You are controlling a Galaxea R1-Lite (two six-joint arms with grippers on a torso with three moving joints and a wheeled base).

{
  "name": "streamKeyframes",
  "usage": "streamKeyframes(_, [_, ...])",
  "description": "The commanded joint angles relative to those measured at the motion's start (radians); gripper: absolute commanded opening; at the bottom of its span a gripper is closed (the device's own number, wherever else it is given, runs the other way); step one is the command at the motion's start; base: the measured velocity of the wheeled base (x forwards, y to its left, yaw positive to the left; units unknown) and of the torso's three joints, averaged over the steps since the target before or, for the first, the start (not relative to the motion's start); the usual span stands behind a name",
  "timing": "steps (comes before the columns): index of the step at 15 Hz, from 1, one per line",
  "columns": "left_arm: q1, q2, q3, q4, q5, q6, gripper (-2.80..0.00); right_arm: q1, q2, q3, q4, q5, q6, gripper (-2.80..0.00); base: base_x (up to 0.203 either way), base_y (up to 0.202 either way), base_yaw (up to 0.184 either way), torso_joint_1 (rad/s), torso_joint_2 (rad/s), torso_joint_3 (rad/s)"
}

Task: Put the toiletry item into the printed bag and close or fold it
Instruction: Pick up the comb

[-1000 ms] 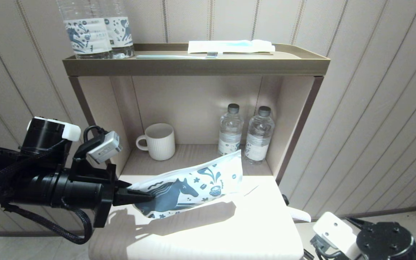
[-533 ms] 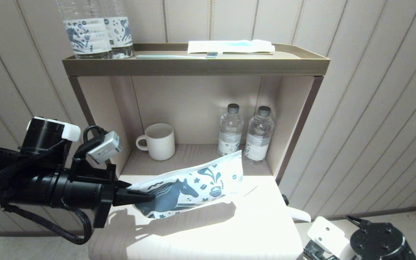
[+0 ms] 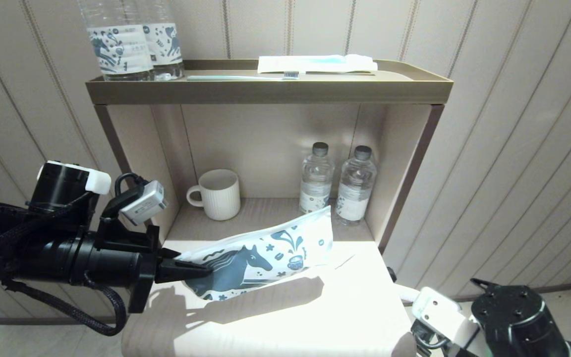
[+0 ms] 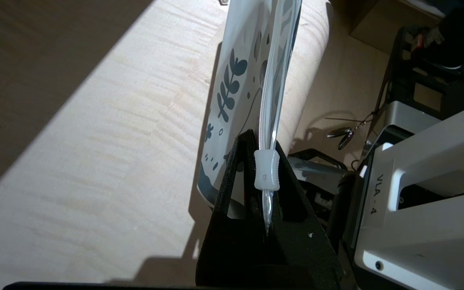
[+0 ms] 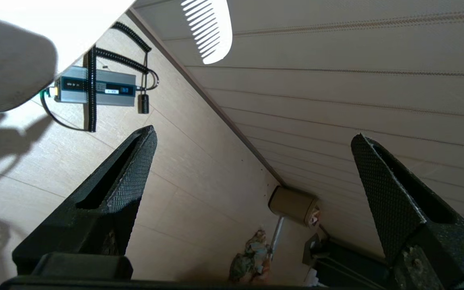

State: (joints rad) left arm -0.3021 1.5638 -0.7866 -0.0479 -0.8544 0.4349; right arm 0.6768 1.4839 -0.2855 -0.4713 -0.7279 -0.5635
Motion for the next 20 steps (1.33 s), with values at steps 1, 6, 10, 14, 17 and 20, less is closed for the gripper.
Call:
streamKeyframes(1, [0.000, 0.004, 0.000, -0.001, -0.005, 0.002, -2.80, -0.003, 0.034, -0.012, -0.002, -0.004, -0.011, 0.00, 0.000, 0.000, 0.000, 0.000, 0.00, 0.000])
streamKeyframes(6, [0.000, 0.005, 0.000, -0.001, -0.004, 0.004, -2.80, -0.001, 0.104, -0.054, -0.006, -0.004, -0.016, 0.00, 0.000, 0.000, 0.000, 0.000, 0.00, 0.000])
streamKeyframes(10, [0.000, 0.007, 0.001, -0.001, -0.005, 0.005, -2.80, -0.008, 0.146, -0.093, -0.006, -0.004, -0.017, 0.00, 0.000, 0.000, 0.000, 0.000, 0.00, 0.000])
streamKeyframes(14, [0.000, 0.010, 0.001, -0.001, -0.005, 0.005, -2.80, -0.029, 0.161, -0.118, -0.004, -0.004, -0.027, 0.00, 0.000, 0.000, 0.000, 0.000, 0.00, 0.000])
streamKeyframes(17, [0.000, 0.013, 0.001, -0.001, -0.005, 0.005, -2.80, -0.031, 0.159, -0.114, 0.000, -0.004, -0.078, 0.00, 0.000, 0.000, 0.000, 0.000, 0.00, 0.000])
streamKeyframes(20, [0.000, 0.015, 0.001, -0.001, -0.005, 0.007, -2.80, -0.045, 0.151, -0.130, 0.002, -0.004, -0.121, 0.00, 0.000, 0.000, 0.000, 0.000, 0.00, 0.000])
